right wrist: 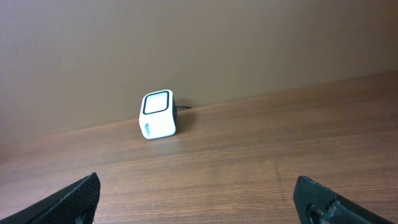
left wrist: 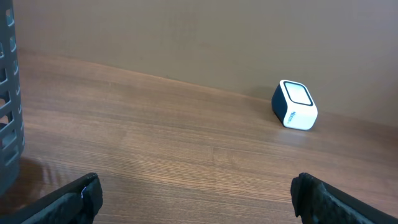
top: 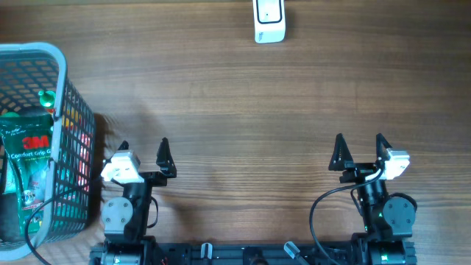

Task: Scan the item barcode
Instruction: 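Raise the left gripper and swing it toward the grey basket, then grasp the orange-labelled green-capped bottle from the basket with the left gripper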

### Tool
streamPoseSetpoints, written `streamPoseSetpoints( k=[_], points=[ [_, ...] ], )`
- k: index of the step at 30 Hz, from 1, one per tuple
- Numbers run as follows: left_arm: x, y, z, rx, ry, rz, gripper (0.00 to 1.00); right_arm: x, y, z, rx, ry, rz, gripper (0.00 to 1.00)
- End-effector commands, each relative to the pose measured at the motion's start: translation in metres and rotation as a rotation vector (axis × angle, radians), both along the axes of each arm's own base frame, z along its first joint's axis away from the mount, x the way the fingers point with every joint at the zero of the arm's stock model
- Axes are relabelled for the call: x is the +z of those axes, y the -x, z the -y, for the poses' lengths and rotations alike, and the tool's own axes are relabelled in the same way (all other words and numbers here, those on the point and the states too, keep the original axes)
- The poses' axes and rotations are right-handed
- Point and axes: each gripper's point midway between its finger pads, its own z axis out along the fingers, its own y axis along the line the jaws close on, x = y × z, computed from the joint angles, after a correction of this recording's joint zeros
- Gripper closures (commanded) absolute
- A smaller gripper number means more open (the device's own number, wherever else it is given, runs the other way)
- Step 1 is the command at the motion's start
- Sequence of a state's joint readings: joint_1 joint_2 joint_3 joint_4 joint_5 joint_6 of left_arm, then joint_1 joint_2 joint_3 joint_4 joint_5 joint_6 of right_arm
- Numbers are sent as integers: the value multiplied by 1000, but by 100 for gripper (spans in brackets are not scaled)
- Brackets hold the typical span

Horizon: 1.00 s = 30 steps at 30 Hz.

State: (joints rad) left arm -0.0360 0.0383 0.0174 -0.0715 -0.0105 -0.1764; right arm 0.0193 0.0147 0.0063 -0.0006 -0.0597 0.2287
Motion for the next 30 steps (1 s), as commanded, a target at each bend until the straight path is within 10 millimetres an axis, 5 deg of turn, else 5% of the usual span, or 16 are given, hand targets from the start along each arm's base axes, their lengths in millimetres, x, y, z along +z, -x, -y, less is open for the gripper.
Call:
streamPoseSetpoints(
  k=[1, 5, 8, 13, 22, 24, 27, 28, 30],
  points=[
    [-6, -1, -3, 12, -13, -14, 0, 2, 1, -4, 22, 18, 13, 0],
    [3, 1, 25, -150, 1, 24, 0, 2, 1, -4, 22, 18, 13, 0],
    [31, 5, 30, -180, -4, 82, 0, 2, 1, -4, 22, 18, 13, 0],
    [100, 2, 25, -152, -62, 102, 0, 2, 1, -4, 22, 18, 13, 0],
    [256, -61, -35, 197, -124, -99, 0, 2, 1, -4, 22, 18, 13, 0],
    [256, -69, -35, 187, -137, -214, 0, 2, 1, -4, 22, 18, 13, 0],
    [218, -82, -35, 182, -158, -369, 0, 2, 1, -4, 22, 18, 13, 0],
    [215, -86, -44, 231, -167, -377, 0, 2, 1, -4, 22, 18, 13, 0],
    [229, -77, -98, 529, -43, -332, 0, 2, 1, -4, 22, 18, 13, 0]
  ],
)
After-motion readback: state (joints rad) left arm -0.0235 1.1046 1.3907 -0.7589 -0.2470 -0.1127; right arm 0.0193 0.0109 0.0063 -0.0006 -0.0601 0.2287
